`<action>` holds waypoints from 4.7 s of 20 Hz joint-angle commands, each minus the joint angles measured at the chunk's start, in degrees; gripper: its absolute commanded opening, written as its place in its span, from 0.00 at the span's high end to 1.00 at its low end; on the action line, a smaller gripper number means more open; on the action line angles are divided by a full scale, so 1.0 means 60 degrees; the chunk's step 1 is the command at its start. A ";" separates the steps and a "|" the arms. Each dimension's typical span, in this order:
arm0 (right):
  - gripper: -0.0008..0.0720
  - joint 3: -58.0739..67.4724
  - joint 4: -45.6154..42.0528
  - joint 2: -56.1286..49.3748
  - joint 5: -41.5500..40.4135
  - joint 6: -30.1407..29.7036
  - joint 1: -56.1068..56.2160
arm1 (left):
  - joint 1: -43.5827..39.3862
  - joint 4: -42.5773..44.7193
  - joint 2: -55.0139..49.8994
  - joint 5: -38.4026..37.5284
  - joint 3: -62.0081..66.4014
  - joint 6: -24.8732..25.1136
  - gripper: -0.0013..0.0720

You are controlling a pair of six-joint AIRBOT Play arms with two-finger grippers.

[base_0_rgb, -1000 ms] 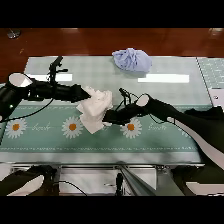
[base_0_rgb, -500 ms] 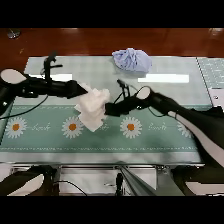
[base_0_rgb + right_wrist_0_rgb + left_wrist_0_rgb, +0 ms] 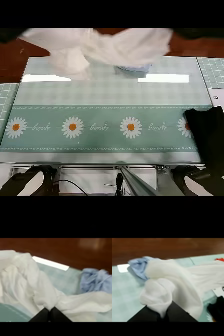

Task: Fold the shirts.

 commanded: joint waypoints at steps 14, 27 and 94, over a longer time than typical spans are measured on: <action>0.96 -0.0062 -0.3242 0.4594 0.5788 0.1807 -0.0463 | 0.0707 0.5067 0.5217 -0.2878 -0.0871 -0.2189 0.92; 0.96 -0.7814 -0.2816 0.1836 -0.1246 0.2091 -0.1494 | 0.0707 0.3770 0.0295 0.0000 -0.5588 -0.1268 0.91; 0.96 -0.3351 0.2597 -0.2193 0.0641 -0.0565 -0.3657 | 0.2885 -0.6167 -0.0852 0.0171 -0.5770 0.3147 0.92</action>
